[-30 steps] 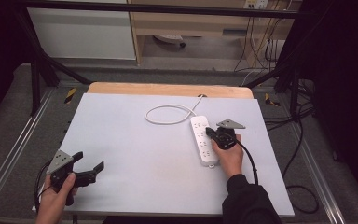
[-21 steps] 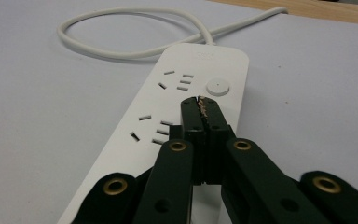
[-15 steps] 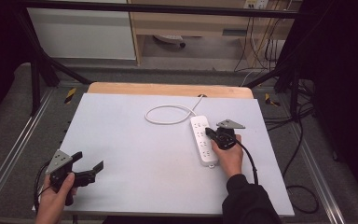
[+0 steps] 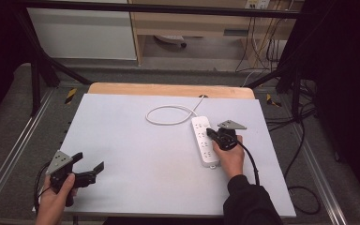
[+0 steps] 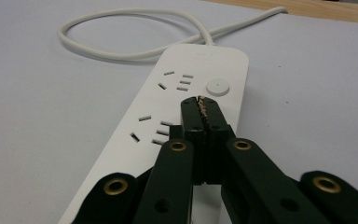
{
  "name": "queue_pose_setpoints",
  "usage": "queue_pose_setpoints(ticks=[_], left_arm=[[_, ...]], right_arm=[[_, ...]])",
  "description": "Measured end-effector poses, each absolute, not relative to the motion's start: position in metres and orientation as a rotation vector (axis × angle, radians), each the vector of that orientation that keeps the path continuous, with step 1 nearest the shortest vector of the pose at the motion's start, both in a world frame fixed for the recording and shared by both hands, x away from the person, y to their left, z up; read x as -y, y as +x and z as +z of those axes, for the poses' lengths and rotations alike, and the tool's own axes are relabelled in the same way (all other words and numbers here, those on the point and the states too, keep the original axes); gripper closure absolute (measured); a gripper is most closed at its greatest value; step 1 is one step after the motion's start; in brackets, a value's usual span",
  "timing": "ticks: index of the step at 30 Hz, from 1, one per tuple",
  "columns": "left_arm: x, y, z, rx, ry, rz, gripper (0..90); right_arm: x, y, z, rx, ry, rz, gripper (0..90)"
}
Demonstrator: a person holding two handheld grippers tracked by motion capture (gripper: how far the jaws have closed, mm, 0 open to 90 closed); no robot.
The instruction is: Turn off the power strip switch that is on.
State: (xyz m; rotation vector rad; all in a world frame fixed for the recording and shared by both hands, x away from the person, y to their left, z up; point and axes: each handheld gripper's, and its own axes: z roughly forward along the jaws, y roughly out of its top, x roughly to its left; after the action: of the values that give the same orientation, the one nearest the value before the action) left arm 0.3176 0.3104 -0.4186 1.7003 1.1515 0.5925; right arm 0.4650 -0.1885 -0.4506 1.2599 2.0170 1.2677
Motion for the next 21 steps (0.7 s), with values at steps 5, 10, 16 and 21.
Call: queue_pose_setpoints(ticks=[5,10,16,21], left_arm=[[-0.3110,0.3177,-0.4187,-1.154,1.700,0.593,5.8],[-0.3111,0.3178,-0.4188,-1.156,1.700,0.590,5.8],[-0.3113,0.3177,-0.4189,-1.159,1.700,0.591,5.8],[-0.3116,0.3176,-0.4187,-1.157,1.701,0.593,5.7]], right_arm=[[0.1889,0.4649,-0.4510,-2.016,1.261,1.274,90.0],[0.1886,0.4649,-0.4510,-2.015,1.257,1.273,90.0],[0.1905,0.4651,-0.4519,-2.013,1.267,1.292,90.0],[0.1910,0.4654,-0.4520,-2.017,1.264,1.295,90.0]])
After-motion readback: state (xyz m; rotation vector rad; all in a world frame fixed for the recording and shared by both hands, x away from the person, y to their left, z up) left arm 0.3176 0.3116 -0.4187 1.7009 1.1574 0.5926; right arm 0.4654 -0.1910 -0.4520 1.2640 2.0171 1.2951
